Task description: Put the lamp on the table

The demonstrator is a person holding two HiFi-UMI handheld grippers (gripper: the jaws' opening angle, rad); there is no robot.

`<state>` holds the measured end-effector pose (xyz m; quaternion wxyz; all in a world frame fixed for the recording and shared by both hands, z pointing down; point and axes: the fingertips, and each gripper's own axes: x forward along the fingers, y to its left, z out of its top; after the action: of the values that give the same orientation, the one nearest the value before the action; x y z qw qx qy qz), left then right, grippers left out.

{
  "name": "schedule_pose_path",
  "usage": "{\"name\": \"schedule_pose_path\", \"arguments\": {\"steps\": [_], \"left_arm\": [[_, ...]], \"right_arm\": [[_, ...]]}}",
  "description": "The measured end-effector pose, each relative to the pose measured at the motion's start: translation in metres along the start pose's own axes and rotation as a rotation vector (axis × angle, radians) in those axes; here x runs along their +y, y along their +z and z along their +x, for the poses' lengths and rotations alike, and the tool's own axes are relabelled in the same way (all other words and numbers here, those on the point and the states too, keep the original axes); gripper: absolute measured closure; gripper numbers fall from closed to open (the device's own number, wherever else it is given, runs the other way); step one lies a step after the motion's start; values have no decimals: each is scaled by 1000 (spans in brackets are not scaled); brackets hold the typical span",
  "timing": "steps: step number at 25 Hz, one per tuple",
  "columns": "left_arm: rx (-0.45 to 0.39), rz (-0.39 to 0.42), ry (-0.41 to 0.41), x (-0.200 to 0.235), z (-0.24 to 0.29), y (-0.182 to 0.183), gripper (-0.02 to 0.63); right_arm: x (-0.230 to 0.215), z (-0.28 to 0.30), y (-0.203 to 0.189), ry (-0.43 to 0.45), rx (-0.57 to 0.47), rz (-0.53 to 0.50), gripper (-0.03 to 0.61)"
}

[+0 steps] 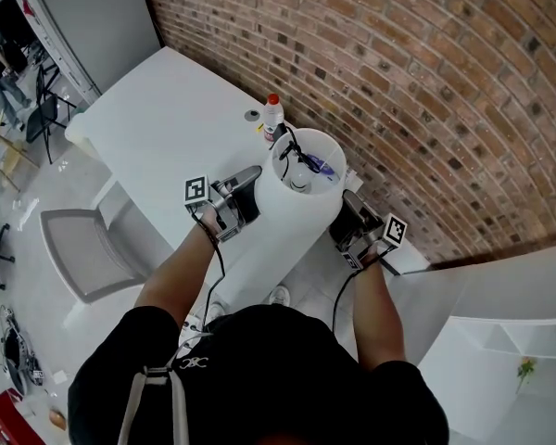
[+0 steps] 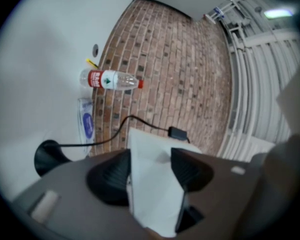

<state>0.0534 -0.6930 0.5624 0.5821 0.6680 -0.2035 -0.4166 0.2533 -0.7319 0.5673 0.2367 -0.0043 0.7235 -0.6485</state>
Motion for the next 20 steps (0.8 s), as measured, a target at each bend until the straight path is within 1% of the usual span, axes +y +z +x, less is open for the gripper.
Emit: {"name": "schedule_pose_path", "arguments": {"steps": [2, 4, 6, 8, 9, 10, 11, 12, 13, 15, 17, 18, 20], "left_arm": [[-2, 19, 9, -1, -3, 2, 368], [4, 54, 35, -2, -5, 3, 370], [13, 94, 74, 0, -7, 5, 379], [-7, 146, 139, 3, -14, 10, 412], [-41, 183, 192, 6, -20, 16, 466], [-81, 218, 253, 10, -27, 22, 539], [-114, 254, 313, 12, -34, 28, 602], [-130, 296, 372, 14, -40, 33, 614], [-129, 347, 432, 15, -44, 36, 614], [-96, 468, 555, 17, -51, 38, 615], [-49, 585, 655, 16, -55, 36, 615], [-31, 639, 696, 13, -57, 34, 615], [-23, 753, 773, 4, -63, 33, 615]], "right_arm": [[-3, -5, 3, -21, -29, -8, 362], [-8, -12, 7, -73, -53, -29, 362], [-11, -18, 10, -126, -65, -71, 362], [-9, -26, 13, -170, -89, -112, 362], [-9, -31, 14, -209, -112, -127, 366], [-11, -38, 16, -267, -138, -146, 400], [-16, -45, 19, -343, -167, -170, 465], [-21, -52, 21, -428, -195, -197, 539], [-26, -58, 23, -508, -219, -224, 572], [-29, -63, 19, -627, -238, -287, 578], [-26, -61, 11, -717, -234, -377, 578], [-24, -61, 7, -768, -234, -436, 578], [-16, -62, -1, -902, -243, -589, 578]]}}
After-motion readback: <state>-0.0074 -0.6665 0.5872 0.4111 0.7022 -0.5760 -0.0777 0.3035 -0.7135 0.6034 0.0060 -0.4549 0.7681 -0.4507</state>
